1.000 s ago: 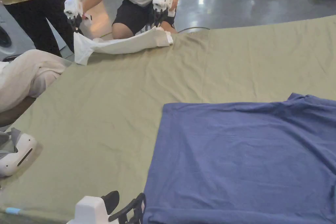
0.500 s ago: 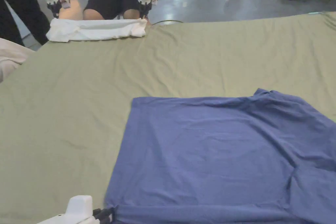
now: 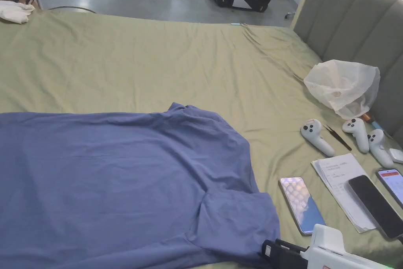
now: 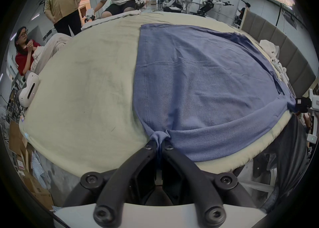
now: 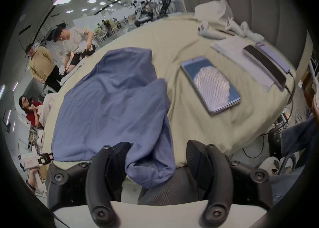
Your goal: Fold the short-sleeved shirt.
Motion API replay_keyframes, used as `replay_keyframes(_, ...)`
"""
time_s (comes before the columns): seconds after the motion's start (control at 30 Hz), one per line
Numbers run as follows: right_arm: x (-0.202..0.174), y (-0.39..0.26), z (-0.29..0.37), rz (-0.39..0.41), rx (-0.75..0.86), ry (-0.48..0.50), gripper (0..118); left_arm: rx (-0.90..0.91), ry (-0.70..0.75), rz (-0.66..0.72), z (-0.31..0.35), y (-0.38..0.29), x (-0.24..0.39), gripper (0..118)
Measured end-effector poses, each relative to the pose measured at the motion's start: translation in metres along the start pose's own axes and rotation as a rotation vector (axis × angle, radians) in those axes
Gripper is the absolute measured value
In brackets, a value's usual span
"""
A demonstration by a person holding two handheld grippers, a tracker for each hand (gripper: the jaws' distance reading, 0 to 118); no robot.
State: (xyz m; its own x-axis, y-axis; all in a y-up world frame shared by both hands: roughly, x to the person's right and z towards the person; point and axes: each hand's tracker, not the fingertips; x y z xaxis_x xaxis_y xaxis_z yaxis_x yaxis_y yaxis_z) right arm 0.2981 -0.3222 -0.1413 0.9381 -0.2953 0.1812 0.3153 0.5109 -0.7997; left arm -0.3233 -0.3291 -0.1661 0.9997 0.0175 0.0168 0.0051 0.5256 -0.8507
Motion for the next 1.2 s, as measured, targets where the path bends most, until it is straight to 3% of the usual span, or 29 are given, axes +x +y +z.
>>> replay_keyframes(0.03,-0.003,0.001,-0.003,0.040,-0.014,-0.006,60,-0.001,0.000,0.000,0.000,0.000,0.001,1)
replay_keyframes(0.07,-0.007,0.002,-0.005,0.088,-0.020,-0.021,48,-0.002,0.000,0.002,0.001,0.000,-0.002,1)
replay_keyframes(0.1,-0.010,0.002,-0.006,0.122,-0.025,-0.035,23,-0.001,0.000,0.004,0.001,0.000,-0.002,1)
replay_keyframes(0.13,-0.017,-0.001,-0.007,0.145,-0.023,-0.037,5,-0.001,0.000,0.005,0.002,0.000,0.000,1)
replay_keyframes(0.23,-0.021,0.000,-0.001,0.156,0.003,-0.042,3,0.003,-0.006,0.018,0.006,0.000,-0.005,1)
replay_keyframes(0.33,-0.027,0.009,0.018,0.118,0.105,-0.012,2,0.069,-0.161,0.306,0.030,0.011,-0.029,0)
replay_keyframes(0.37,-0.028,0.018,0.022,0.096,0.136,0.026,2,0.131,-0.204,0.339,0.038,0.019,-0.036,0)
replay_keyframes(0.4,-0.031,0.030,0.023,0.075,0.162,0.046,2,0.171,-0.197,0.343,0.043,0.031,-0.033,0)
replay_keyframes(0.47,-0.037,0.059,0.014,0.066,0.173,0.058,2,0.209,-0.102,0.215,0.043,0.061,-0.032,0)
replay_keyframes(0.57,-0.057,0.107,-0.013,0.076,0.194,0.050,2,0.235,-0.136,0.247,0.028,0.108,-0.037,0)
replay_keyframes(0.7,-0.077,0.166,-0.064,0.085,0.166,0.008,2,0.230,-0.050,0.197,-0.014,0.172,-0.036,0)
replay_keyframes(0.87,-0.089,0.194,-0.117,0.108,0.082,-0.060,2,0.164,-0.014,0.227,-0.070,0.209,-0.038,4)
replay_keyframes(0.9,-0.090,0.195,-0.123,0.109,0.065,-0.074,3,0.144,-0.006,0.219,-0.078,0.210,-0.036,18)
replay_keyframes(0.97,-0.088,0.193,-0.130,0.132,0.047,-0.088,16,0.132,0.012,0.201,-0.087,0.209,-0.034,60)
replay_keyframes(1.0,-0.089,0.191,-0.130,0.142,0.031,-0.101,21,0.119,0.046,0.177,-0.096,0.209,-0.037,70)
replay_keyframes(1.03,-0.090,0.189,-0.128,0.145,0.029,-0.096,21,0.137,0.057,0.162,-0.092,0.205,-0.036,70)
replay_keyframes(1.07,-0.087,0.185,-0.121,0.153,0.043,-0.083,51,0.185,0.048,0.141,-0.082,0.200,-0.036,91)
replay_keyframes(1.1,-0.088,0.181,-0.112,0.167,0.074,-0.059,69,0.240,0.015,0.135,-0.068,0.195,-0.036,90)
replay_keyframes(1.2,-0.093,0.162,-0.070,0.171,0.182,0.030,69,0.425,-0.044,0.143,-0.011,0.167,-0.030,89)
